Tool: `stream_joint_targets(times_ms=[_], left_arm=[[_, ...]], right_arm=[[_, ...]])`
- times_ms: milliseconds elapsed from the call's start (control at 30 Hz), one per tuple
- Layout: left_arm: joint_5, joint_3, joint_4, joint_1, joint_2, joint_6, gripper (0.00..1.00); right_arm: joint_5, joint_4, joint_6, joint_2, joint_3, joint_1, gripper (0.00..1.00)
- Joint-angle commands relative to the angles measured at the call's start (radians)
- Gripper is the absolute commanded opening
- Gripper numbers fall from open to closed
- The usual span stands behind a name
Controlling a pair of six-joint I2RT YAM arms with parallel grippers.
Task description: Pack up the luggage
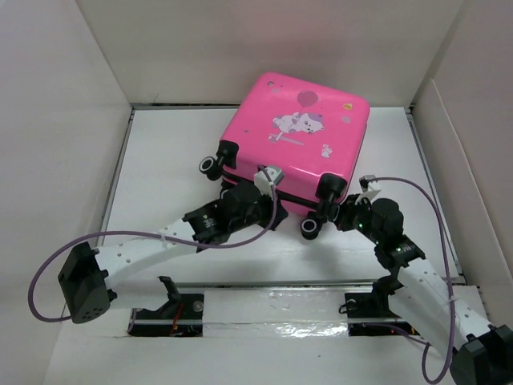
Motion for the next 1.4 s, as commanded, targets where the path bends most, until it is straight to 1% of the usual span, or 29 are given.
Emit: stream_joint_targets(times_ms=[0,33,67,100,133,200,267,300,333,367,400,433,500,533,600,700,800,833,900,933,1033,1067,1133,1167,1233,1267,1333,1367], left_arm=[[0.087,-0.055,0.294,-0.067,-0.033,-0.137,0.0],[0.11,-0.09,0.35,-0.079,-0.033,-0.153,0.0],[0.116,-0.094,0.421,-0.091,-0.027,-0.17,0.0],[0.119,-0.094,0.447,-0.092,-0.01,-0.171,0.0],[0.13,-0.091,0.469,-0.092,0.0,-0.167,0.0],[0.144,-0.06,0.481,-0.092,0.036,-0.127,0.0],[0.205,-0.039,0.497,-0.092,0.056,-0.11,0.0],[0.22,-0.037,0.515,-0.092,0.069,-0.108,0.09],[0.252,-0.04,0.532,-0.092,0.075,-0.107,0.39],[0.271,-0.038,0.547,-0.092,0.084,-0.105,0.49],[0.283,-0.026,0.535,-0.092,0.116,-0.101,0.54],[0.309,-0.008,0.52,-0.092,0.139,-0.087,0.64],[0.336,0.052,0.489,-0.092,0.217,-0.078,0.73],[0.354,0.064,0.498,-0.092,0.237,-0.078,0.81],[0.365,0.095,0.524,-0.092,0.295,-0.081,0.85],[0.368,0.162,0.538,-0.092,0.366,-0.066,0.83],[0.356,0.239,0.562,-0.092,0.429,-0.064,0.72],[0.351,0.257,0.57,-0.092,0.441,-0.067,0.62],[0.34,0.317,0.592,-0.092,0.483,-0.087,0.55],[0.346,0.337,0.599,-0.081,0.495,-0.098,0.49],[0.374,0.434,0.629,-0.069,0.562,-0.145,0.39],[0.379,0.499,0.629,-0.069,0.584,-0.151,0.38],[0.394,0.573,0.612,-0.059,0.656,-0.164,0.35],[0.402,0.653,0.607,-0.059,0.682,-0.185,0.34],[0.44,0.734,0.587,-0.059,0.765,-0.216,0.32],[0.448,0.8,0.59,-0.059,0.789,-0.255,0.32],[0.451,0.865,0.598,-0.085,0.854,-0.277,0.31],[0.449,0.943,0.584,-0.085,0.877,-0.28,0.32]], right_arm=[[-0.068,0.352,-0.01,-0.004,0.002,-0.058,0.0],[-0.088,0.39,0.044,-0.002,-0.038,-0.058,0.0],[-0.087,0.482,0.075,-0.002,-0.08,-0.047,0.0],[-0.081,0.533,0.104,0.001,-0.153,-0.047,0.0],[-0.064,0.564,0.131,0.009,-0.175,-0.033,0.0],[-0.056,0.5,0.106,0.021,-0.143,-0.033,0.0],[-0.024,0.402,0.081,0.01,-0.112,-0.033,0.0],[-0.013,0.395,0.075,0.001,-0.108,-0.033,0.0],[0.014,0.395,0.07,-0.01,-0.114,-0.033,0.0],[0.019,0.392,0.069,-0.026,-0.115,-0.033,0.0],[0.019,0.381,0.066,-0.034,-0.114,-0.042,0.0],[0.013,0.372,0.061,-0.037,-0.105,-0.051,0.0],[0.009,0.352,0.056,-0.04,-0.098,-0.052,0.0],[0.007,0.346,0.053,-0.043,-0.097,-0.052,0.0],[-0.005,0.338,0.052,-0.057,-0.105,-0.052,0.0],[-0.031,0.377,0.067,-0.086,-0.146,-0.052,0.0],[-0.034,0.429,0.09,-0.108,-0.198,-0.041,0.0],[-0.033,0.427,0.092,-0.118,-0.203,-0.041,0.0],[-0.034,0.418,0.081,-0.135,-0.207,-0.032,0.0],[-0.034,0.417,0.079,-0.146,-0.219,-0.021,0.0],[-0.007,0.43,0.086,-0.186,-0.252,-0.003,0.0],[0.017,0.45,0.087,-0.195,-0.256,-0.002,0.0],[0.034,0.472,0.089,-0.197,-0.259,0.007,0.0],[0.059,0.513,0.093,-0.197,-0.267,0.02,0.0],[0.099,0.564,0.095,-0.189,-0.281,0.05,0.0],[0.152,0.609,0.099,-0.183,-0.296,0.062,0.0],[0.224,0.691,0.113,-0.152,-0.325,0.115,0.0],[0.284,0.746,0.116,-0.136,-0.336,0.135,0.0]])
